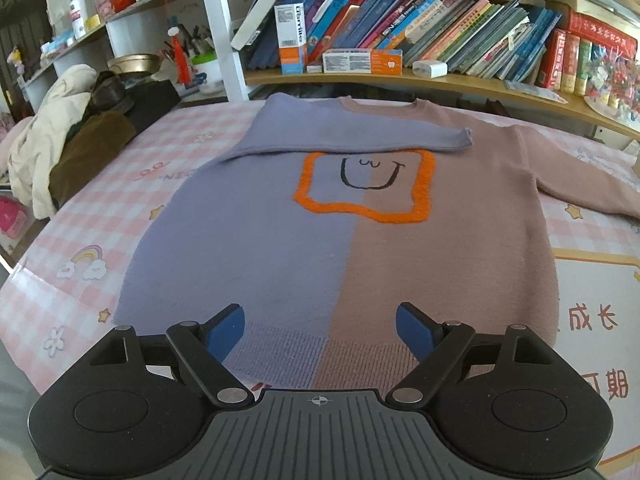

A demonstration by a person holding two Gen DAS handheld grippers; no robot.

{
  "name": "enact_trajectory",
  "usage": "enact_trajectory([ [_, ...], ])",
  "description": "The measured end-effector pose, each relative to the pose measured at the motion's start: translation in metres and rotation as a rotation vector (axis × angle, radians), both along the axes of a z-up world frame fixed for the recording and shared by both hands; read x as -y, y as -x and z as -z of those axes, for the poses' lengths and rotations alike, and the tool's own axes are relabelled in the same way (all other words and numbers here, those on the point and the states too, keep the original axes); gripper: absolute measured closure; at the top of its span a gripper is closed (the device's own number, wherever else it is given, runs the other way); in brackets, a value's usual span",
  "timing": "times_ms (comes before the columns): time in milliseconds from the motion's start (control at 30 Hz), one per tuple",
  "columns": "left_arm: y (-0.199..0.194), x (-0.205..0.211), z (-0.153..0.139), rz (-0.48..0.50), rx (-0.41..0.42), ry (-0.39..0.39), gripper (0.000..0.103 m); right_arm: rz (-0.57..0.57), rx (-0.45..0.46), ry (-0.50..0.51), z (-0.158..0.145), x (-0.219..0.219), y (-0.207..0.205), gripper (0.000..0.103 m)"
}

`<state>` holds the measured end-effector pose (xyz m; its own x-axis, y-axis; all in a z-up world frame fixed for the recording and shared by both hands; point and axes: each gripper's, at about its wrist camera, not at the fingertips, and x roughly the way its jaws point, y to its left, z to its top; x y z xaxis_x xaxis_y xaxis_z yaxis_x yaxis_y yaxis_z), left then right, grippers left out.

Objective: Fold clothes
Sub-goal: 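Close the right gripper on the pink sleeve cuff, then lift the pink sleeve with the right gripper, fold it across the chest, release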

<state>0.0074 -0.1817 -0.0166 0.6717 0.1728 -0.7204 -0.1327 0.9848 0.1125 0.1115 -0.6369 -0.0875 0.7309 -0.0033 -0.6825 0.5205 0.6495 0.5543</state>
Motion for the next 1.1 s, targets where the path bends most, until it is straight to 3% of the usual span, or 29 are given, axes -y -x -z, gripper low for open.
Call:
enact_trajectory([
  [133, 0.001, -0.005, -0.001, 0.015, 0.019, 0.007, 0.017, -0.016, 0.009, -0.021, -0.006, -0.003, 0.000, 0.098],
  [467, 0.002, -0.038, 0.000, 0.044, 0.080, 0.051, 0.017, -0.126, 0.188, 0.024, -0.084, -0.057, -0.020, 0.098],
  [767, 0.002, -0.106, -0.013, 0.101, 0.178, 0.120, 0.017, -0.250, 0.303, 0.080, -0.142, -0.172, -0.055, 0.098],
  [1100, -0.010, -0.184, -0.016, 0.133, 0.229, 0.188, 0.017, -0.344, 0.296, 0.158, -0.161, -0.298, -0.081, 0.098],
])
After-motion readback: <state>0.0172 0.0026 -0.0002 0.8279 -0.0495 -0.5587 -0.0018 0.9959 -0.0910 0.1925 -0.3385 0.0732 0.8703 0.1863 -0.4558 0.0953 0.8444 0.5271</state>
